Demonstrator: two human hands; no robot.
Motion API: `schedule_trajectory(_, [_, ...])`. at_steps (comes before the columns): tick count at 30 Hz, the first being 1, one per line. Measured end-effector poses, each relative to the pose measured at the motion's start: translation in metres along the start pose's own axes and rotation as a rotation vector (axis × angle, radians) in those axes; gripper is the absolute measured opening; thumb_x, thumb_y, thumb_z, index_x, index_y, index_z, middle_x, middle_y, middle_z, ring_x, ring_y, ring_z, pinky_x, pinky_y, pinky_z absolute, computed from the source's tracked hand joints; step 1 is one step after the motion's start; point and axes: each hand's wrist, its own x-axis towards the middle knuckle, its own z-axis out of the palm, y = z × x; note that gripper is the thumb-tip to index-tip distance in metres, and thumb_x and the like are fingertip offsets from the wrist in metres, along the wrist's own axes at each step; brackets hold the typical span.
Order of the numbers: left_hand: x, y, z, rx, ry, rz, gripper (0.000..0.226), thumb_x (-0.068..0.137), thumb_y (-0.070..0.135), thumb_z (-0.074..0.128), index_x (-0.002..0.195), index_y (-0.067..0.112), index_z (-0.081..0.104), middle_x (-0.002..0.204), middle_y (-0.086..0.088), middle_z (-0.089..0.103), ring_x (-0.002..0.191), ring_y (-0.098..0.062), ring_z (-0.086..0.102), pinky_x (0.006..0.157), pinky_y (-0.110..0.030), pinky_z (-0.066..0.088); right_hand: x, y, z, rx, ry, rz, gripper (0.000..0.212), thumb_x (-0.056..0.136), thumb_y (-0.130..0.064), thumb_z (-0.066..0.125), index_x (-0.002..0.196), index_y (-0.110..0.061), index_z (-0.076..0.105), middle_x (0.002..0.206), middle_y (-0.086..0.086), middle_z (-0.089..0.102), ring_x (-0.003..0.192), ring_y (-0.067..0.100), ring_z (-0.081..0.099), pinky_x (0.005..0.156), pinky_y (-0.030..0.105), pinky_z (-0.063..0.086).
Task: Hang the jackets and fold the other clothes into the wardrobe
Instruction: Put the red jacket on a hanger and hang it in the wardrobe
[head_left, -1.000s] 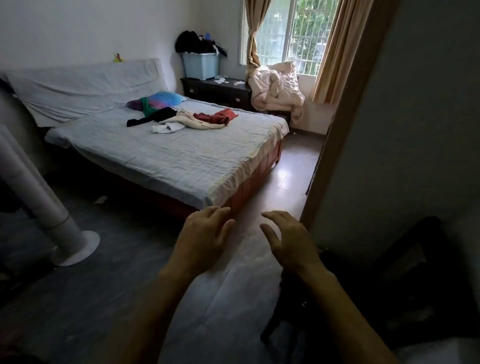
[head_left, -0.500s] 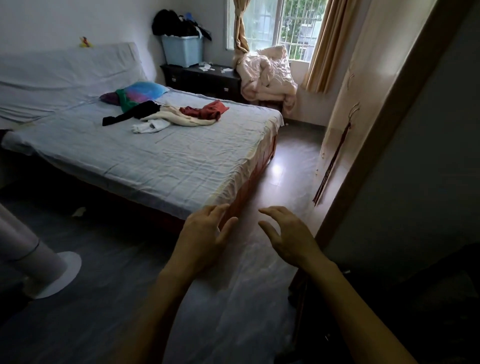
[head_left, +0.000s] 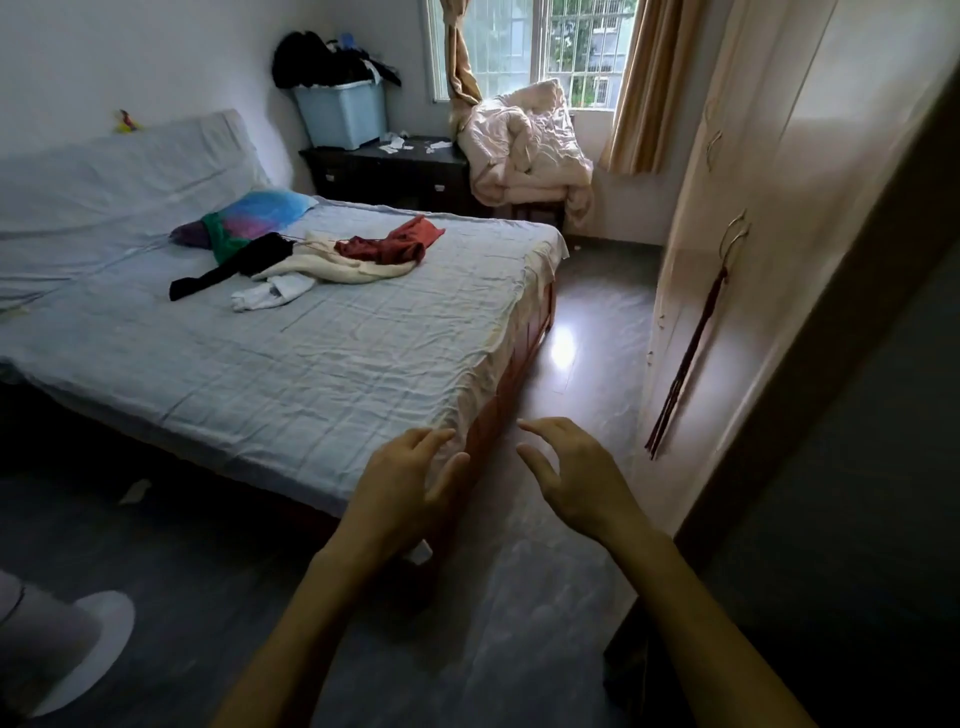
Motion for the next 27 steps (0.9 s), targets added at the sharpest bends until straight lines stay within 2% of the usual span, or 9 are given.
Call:
schedule_trajectory(7, [0.105,0.006,0.016,-0.007,0.008,-0.017,0.068,0.083,0.061,0.027,0.126,0.018,0.057,0.125,-0.004,0.059,0.112,-0.019,0.055,0.093,-0.025,0.039,0.094,0.048,-0.016,0.043,0.020,-0.020,0.034,0.095,-0.034,0.053,0.125,-0.020,0.058,0.124,0.000,0.059,0.109,0.015,0.056,0.090,0.019,0.039])
schedule_trajectory(13, [0.191,-0.008,0.042,-0.075,-0.003,-0.016,0.065,0.084,0.060,0.031,0.127,0.018,0.056,0.127,-0.004,0.058,0.114,-0.018,0.053,0.095,-0.024,0.037,0.177,0.095,-0.003,0.034,0.013,0.006,0.033,0.095,-0.035,0.052,0.124,-0.022,0.058,0.123,-0.002,0.059,0.108,0.012,0.055,0.088,0.012,0.036])
schedule_trajectory(15, [0.224,-0.021,0.049,-0.088,0.009,-0.026,0.065,0.085,0.060,0.030,0.127,0.018,0.056,0.127,-0.004,0.058,0.114,-0.017,0.053,0.095,-0.023,0.037,0.210,0.107,0.006,0.019,-0.013,0.004,0.033,0.095,-0.035,0.051,0.125,-0.022,0.058,0.123,-0.002,0.059,0.109,0.013,0.055,0.090,0.015,0.039])
schedule_trajectory(20, [0.313,-0.065,0.065,-0.207,0.051,-0.078,0.051,0.088,0.047,0.041,0.124,0.016,0.059,0.125,-0.005,0.059,0.115,-0.017,0.052,0.088,-0.006,0.024,0.293,0.132,0.027,-0.031,-0.082,-0.006,0.031,0.095,-0.031,0.053,0.123,-0.020,0.060,0.123,0.000,0.059,0.109,0.014,0.055,0.092,0.020,0.041])
schedule_trajectory(24, [0.393,-0.090,0.073,-0.263,0.048,-0.078,0.040,0.095,0.037,0.049,0.125,0.013,0.058,0.127,-0.007,0.058,0.118,-0.019,0.050,0.091,-0.010,0.025,0.366,0.151,0.032,-0.131,-0.121,0.025,0.032,0.096,-0.034,0.051,0.124,-0.021,0.060,0.125,-0.001,0.058,0.111,0.015,0.054,0.094,0.023,0.041])
schedule_trajectory(27, [0.447,-0.101,0.075,-0.263,0.055,-0.068,0.050,0.090,0.046,0.042,0.126,0.014,0.057,0.129,-0.006,0.057,0.119,-0.020,0.051,0.097,-0.020,0.031,0.425,0.162,0.031,-0.153,-0.116,0.017,0.033,0.096,-0.036,0.050,0.125,-0.022,0.059,0.125,-0.002,0.058,0.110,0.013,0.055,0.092,0.019,0.039])
